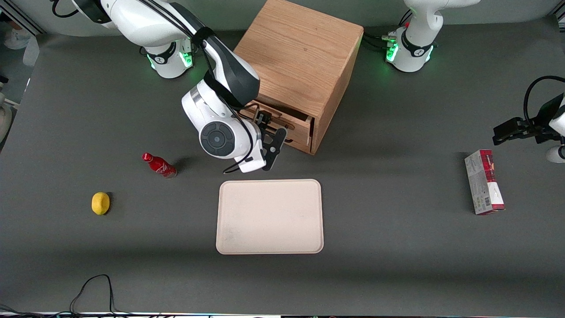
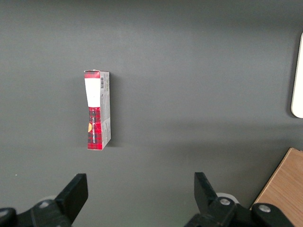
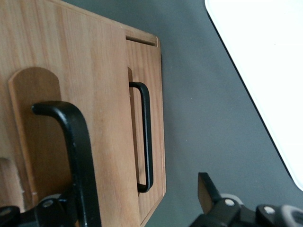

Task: Open upper drawer
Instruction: 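Pull the upper drawer outward from the cabinet with the right gripper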

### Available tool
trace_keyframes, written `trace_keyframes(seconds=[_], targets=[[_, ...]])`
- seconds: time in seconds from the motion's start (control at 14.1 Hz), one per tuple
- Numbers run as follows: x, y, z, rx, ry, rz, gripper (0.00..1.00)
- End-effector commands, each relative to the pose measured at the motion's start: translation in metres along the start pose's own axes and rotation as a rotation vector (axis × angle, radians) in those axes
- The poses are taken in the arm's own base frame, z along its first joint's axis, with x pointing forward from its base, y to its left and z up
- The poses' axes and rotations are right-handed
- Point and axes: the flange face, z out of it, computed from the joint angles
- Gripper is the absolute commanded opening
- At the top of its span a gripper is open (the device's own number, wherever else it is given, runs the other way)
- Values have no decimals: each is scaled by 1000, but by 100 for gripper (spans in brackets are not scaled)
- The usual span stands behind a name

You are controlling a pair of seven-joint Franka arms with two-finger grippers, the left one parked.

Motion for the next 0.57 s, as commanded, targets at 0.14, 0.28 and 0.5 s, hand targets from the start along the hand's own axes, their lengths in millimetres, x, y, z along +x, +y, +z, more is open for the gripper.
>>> trace_keyframes(seconds=[0.14,0.28,0.5], targets=[[-3,16,-6,-2,30,1,100],[-6,23,-9,-1,35,11,100],[-17,43,-19,7,56,42,100]])
